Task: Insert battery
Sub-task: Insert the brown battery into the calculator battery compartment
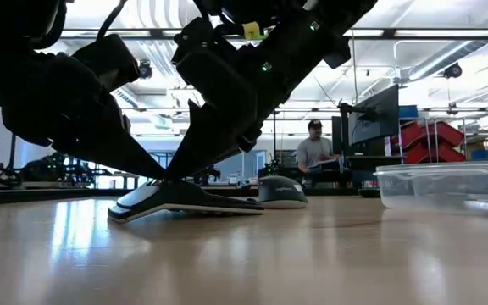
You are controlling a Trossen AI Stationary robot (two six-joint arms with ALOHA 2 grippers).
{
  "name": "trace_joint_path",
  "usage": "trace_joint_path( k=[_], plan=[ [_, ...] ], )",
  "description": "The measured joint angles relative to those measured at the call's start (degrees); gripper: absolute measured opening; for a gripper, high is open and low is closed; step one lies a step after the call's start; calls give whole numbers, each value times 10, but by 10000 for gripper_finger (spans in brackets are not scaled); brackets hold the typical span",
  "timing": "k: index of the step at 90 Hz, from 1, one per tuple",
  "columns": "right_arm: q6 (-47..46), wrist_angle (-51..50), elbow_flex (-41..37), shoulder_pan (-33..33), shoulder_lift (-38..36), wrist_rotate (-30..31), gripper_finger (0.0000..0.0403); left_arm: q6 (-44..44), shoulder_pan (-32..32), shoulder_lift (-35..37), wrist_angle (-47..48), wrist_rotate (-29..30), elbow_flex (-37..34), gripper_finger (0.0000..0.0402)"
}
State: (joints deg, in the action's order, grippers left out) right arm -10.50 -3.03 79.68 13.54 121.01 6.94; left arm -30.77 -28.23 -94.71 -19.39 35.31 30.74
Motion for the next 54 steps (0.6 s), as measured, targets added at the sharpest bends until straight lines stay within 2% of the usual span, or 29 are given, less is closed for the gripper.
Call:
trace_joint_path(
  k=[29, 54],
  plan=[
    [-4, 3, -5, 2, 0, -12, 18, -16, 3, -12, 5, 51, -1, 27],
    [14, 5, -5, 3, -1, -1, 18, -6, 4, 19, 17, 48, -3, 27]
  ],
)
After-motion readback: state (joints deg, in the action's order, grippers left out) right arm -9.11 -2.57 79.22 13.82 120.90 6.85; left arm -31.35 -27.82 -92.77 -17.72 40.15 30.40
